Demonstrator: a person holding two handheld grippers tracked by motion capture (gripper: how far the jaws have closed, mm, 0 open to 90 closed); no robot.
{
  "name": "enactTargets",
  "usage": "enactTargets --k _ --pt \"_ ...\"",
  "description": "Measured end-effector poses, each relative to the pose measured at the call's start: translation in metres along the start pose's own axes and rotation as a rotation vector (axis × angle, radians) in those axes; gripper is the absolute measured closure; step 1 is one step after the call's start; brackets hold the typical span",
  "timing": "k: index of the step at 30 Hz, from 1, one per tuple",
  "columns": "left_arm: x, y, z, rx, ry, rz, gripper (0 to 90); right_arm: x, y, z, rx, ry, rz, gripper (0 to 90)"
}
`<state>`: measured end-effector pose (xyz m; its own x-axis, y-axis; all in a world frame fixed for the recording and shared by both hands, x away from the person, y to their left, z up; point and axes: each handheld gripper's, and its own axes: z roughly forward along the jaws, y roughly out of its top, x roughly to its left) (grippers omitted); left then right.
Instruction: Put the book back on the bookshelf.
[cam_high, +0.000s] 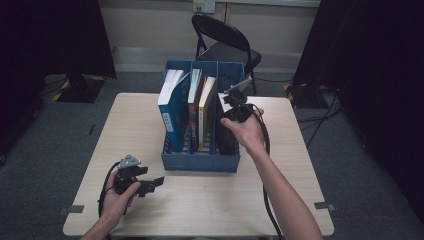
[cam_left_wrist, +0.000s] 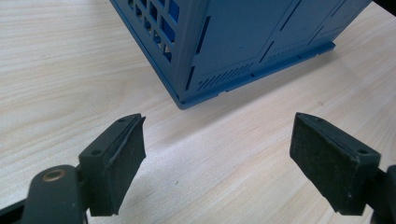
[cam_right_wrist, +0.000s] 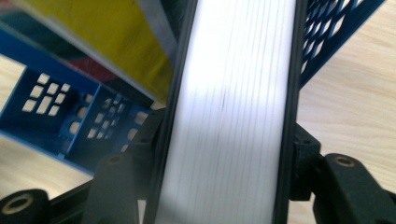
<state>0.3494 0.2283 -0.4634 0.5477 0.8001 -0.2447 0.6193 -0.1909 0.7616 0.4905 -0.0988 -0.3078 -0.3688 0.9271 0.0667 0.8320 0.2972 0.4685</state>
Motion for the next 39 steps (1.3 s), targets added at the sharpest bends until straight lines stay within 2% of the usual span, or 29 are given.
enactTargets --k 6,8,12,15,18,20,21,22,24,25,29,31,39 --pt "0.000 0.001 0.002 0.002 0.004 -0.003 17.9 -0.003 -0.023 0.004 -0.056 0.025 -0.055 42.0" --pt "0.000 0.001 0.002 0.006 0.004 -0.001 17.9 -0.006 -0.032 0.007 -0.068 0.047 -0.052 43.1" --pt "0.001 0.001 0.002 0.002 0.008 -0.016 17.9 -0.011 -0.050 0.012 -0.126 0.079 -0.067 44.7" --pt "0.003 0.001 0.003 0.000 0.012 -0.023 18.0 -0.013 -0.061 0.014 -0.172 0.080 -0.075 46.3" --pt "0.003 0.001 0.004 0.002 0.014 -0.022 18.0 -0.012 -0.070 0.018 -0.194 0.077 -0.072 46.4" --pt "0.003 0.001 0.004 0.003 0.016 -0.020 18.0 -0.012 -0.079 0.022 -0.239 0.077 -0.063 46.4" --pt "0.002 0.001 0.004 0.006 0.016 -0.018 18.0 -0.012 -0.084 0.023 -0.283 0.073 -0.070 46.7" --pt "0.001 0.001 0.004 0.009 0.014 -0.016 18.0 -0.012 -0.088 0.026 -0.301 0.064 -0.076 47.0" --pt "0.000 0.000 0.004 0.016 0.012 -0.010 17.9 -0.014 -0.093 0.032 -0.339 0.086 -0.045 46.8" --pt "0.000 0.000 0.004 0.014 0.012 -0.006 17.8 -0.014 -0.095 0.034 -0.351 0.079 -0.043 49.1" --pt "0.001 0.001 0.006 0.019 0.018 -0.010 17.7 -0.015 -0.098 0.038 -0.399 0.082 -0.025 48.7" --pt "0.001 0.001 0.006 0.016 0.016 -0.014 17.8 -0.014 -0.098 0.040 -0.419 0.071 -0.042 48.9" --pt "0.001 0.001 0.007 0.011 0.002 -0.008 18.1 -0.011 -0.082 0.048 -0.419 0.047 -0.012 49.1"
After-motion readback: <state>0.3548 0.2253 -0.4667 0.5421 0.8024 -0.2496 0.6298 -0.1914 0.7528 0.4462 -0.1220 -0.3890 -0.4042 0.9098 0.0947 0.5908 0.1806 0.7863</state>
